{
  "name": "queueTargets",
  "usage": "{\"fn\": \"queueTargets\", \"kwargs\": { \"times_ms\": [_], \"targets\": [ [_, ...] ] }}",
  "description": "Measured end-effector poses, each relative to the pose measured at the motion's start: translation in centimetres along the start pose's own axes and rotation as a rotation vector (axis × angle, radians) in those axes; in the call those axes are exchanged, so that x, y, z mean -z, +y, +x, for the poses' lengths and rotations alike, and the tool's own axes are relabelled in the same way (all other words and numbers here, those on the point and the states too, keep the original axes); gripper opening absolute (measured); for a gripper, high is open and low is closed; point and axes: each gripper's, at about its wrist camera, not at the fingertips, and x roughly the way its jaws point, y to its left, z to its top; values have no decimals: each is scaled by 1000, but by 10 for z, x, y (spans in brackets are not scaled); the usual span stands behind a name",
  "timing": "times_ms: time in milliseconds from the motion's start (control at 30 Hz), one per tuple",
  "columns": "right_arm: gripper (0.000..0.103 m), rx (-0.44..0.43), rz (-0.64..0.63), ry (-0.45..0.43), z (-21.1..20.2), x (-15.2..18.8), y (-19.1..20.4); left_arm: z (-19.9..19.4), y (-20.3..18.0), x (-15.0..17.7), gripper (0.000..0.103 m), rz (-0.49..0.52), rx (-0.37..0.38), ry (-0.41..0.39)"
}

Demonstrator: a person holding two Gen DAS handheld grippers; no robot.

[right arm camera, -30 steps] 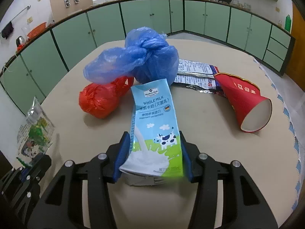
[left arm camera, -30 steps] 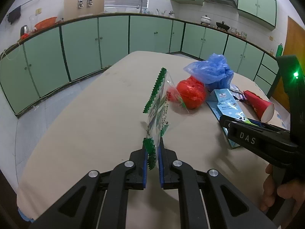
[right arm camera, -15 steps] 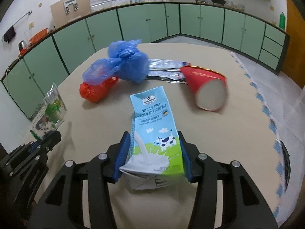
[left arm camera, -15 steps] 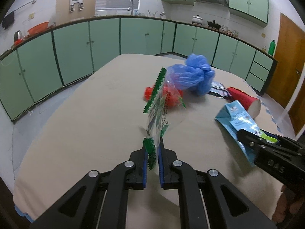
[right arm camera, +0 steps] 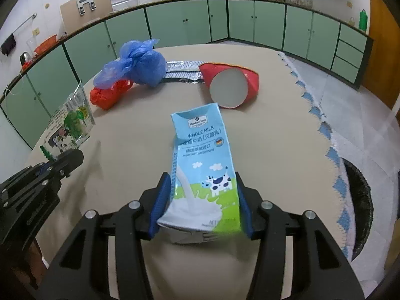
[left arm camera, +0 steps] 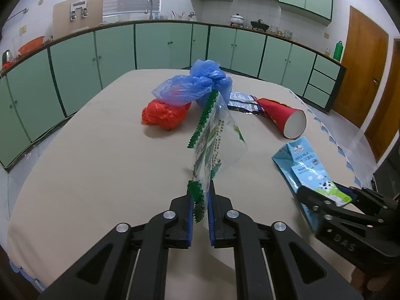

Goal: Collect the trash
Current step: 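Carry the packet and milk carton over the bin and open both tools to drop them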

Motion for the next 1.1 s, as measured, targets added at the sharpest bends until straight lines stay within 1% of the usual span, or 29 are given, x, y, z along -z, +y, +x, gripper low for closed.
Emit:
{"fn": "queueTargets", "kwargs": {
  "times_ms": [100,133,200,267,333,367,400,633,833,967,1100],
  "targets": [
    [56,5,-2,-7,4,0,2,-2,-1,1,9,3,-7,0],
    [59,7,-4,-9,5,-1,3,-2,-1,1,9,4,-8,0],
    [60,11,-10,-10,7,-3,4,-3,-1,0,9,4,-9,0],
    [50,14,-12,-12,10,-5,4,-3,-2,1,9,5,-10,-2],
    [48,4,-7,-16,11,-5,2,-3,-2,1,9,6,-9,-3],
    [46,1,-6,-17,10,-6,1,-3,-2,1,9,7,-8,-3],
    [41,-3,-3,-21,9,-6,0,-3,-3,1,9,7,-7,-3],
    [36,-9,3,-41,-3,-10,-10,-5,-12,-1,9,21,8,-11],
    [36,-32,33,-79,-23,-13,-21,-9,-27,-3,9,41,31,-17],
    [36,-42,63,-116,-41,-19,-33,-12,-42,-7,9,61,52,-26],
    [36,-32,81,-149,-57,-24,-49,-14,-62,-14,9,86,87,-38]
  ]
}}
